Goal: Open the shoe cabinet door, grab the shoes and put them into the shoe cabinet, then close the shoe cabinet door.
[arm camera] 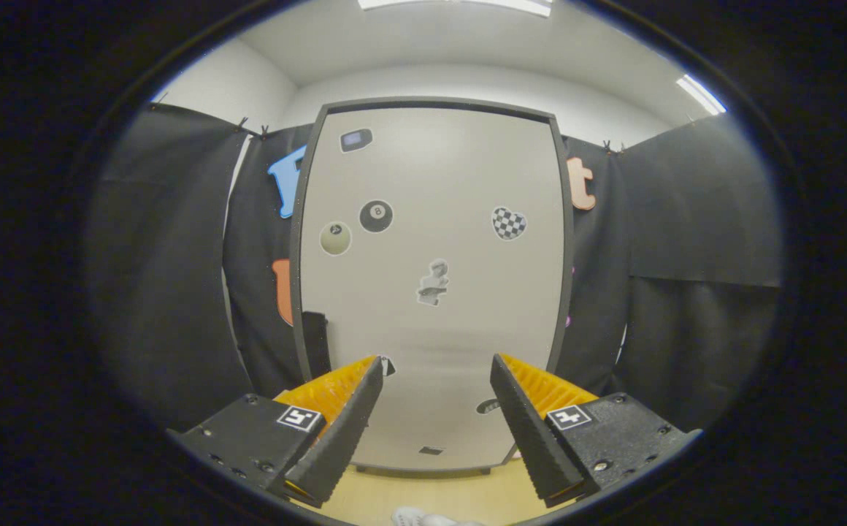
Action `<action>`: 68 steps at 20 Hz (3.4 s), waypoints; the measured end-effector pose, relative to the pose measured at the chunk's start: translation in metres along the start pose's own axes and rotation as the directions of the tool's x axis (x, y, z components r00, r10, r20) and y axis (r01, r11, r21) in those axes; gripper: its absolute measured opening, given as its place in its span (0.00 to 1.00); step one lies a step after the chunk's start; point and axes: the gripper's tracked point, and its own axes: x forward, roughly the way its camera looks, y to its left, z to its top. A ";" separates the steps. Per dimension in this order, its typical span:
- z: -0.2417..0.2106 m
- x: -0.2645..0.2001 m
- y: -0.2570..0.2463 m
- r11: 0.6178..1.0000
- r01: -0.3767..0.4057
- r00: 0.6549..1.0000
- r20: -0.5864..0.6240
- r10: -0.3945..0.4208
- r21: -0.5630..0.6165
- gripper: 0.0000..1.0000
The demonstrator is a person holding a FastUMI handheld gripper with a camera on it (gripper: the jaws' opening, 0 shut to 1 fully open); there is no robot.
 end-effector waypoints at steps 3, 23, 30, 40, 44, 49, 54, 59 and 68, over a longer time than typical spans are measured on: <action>-0.006 0.014 0.022 1.000 -0.030 0.999 -0.009 0.031 0.006 0.97; -0.066 0.141 0.140 0.992 -0.109 0.987 -0.109 0.116 0.071 0.95; -0.065 0.139 0.148 0.986 -0.097 0.987 -0.112 0.112 0.133 0.62; -0.067 0.132 0.141 0.988 -0.129 0.979 -0.148 0.140 0.083 0.30; -0.069 0.119 0.137 0.981 -0.176 0.972 -0.140 0.186 0.080 0.27; -0.071 0.086 0.128 0.956 -0.271 0.947 -0.150 0.285 0.110 0.23; -0.071 0.054 0.110 0.942 -0.320 0.932 -0.144 0.333 0.102 0.23; -0.074 0.034 0.075 0.934 -0.346 0.926 -0.131 0.355 0.083 0.23; -0.073 0.024 -0.029 0.995 -0.090 0.990 -0.101 0.095 0.048 0.10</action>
